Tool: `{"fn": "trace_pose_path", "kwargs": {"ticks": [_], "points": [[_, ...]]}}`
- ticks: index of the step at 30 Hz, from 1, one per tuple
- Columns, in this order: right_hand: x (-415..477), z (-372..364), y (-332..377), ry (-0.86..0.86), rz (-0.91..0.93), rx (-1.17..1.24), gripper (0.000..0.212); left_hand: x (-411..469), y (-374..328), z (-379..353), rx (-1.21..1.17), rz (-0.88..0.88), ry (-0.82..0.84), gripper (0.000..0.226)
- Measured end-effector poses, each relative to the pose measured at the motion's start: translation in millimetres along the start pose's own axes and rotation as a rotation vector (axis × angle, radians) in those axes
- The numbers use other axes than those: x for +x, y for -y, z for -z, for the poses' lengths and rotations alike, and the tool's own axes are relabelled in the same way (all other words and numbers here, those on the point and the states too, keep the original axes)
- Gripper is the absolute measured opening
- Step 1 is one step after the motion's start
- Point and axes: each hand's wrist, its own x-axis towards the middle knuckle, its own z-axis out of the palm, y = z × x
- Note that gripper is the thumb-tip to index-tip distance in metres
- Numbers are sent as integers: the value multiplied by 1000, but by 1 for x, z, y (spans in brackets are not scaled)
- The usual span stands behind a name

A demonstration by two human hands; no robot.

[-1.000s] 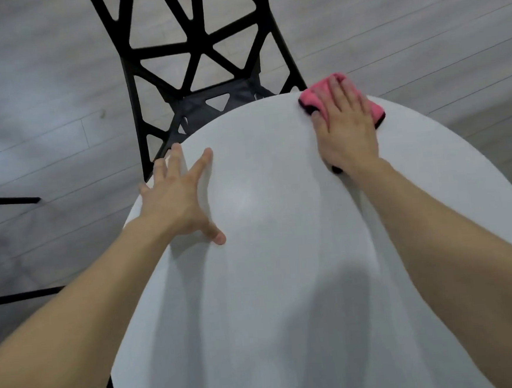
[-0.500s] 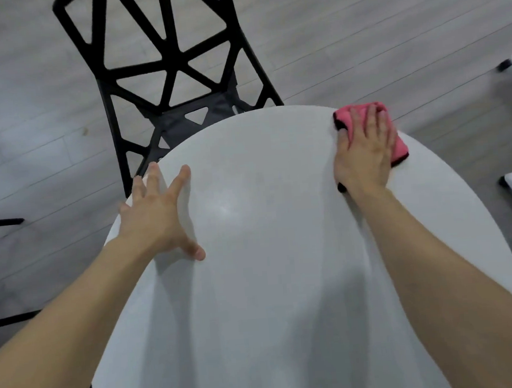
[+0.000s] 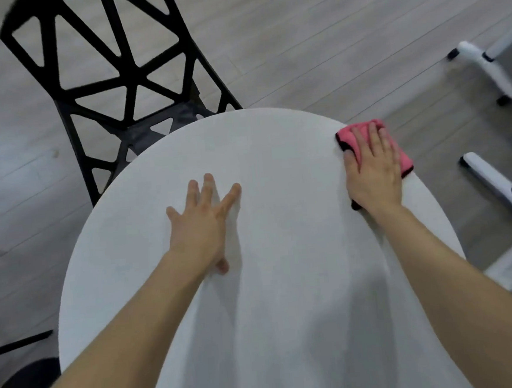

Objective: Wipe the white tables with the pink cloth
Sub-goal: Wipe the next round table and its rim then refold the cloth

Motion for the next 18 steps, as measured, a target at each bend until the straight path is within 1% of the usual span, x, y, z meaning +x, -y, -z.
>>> {"fn": "trace_pose_path", "kwargs": {"ticks": [1,2,3,4,7,8,9,11,13,16,18], "points": [[-1,-1,0,-4,-103,-17,60,2,2,0,-6,-1,8,172],[1,-4,12,-8,-163,-28,60,3,5,-1,-6,-4,11,173],[5,-9,35,-11,-149,-45,60,4,8,-1,-3,-7,13,173],[11,-15,65,-13,-67,-60,60,4,11,-2,-2,-10,15,173],[23,-38,166,50,362,-64,58,5,17,-4,-2,-16,25,174],[25,-41,189,90,471,-55,58,6,18,-3,6,-16,29,174],[26,-43,200,123,536,-49,58,7,18,-3,17,-18,34,175],[29,-41,188,132,581,-41,58,8,16,-1,37,-27,39,175],[26,-36,140,90,515,2,59,7,13,1,53,-45,34,174],[6,-18,35,9,261,23,59,5,7,-1,71,-58,20,173],[-9,-7,-15,-19,56,-5,59,4,6,-1,61,-56,11,173]]}}
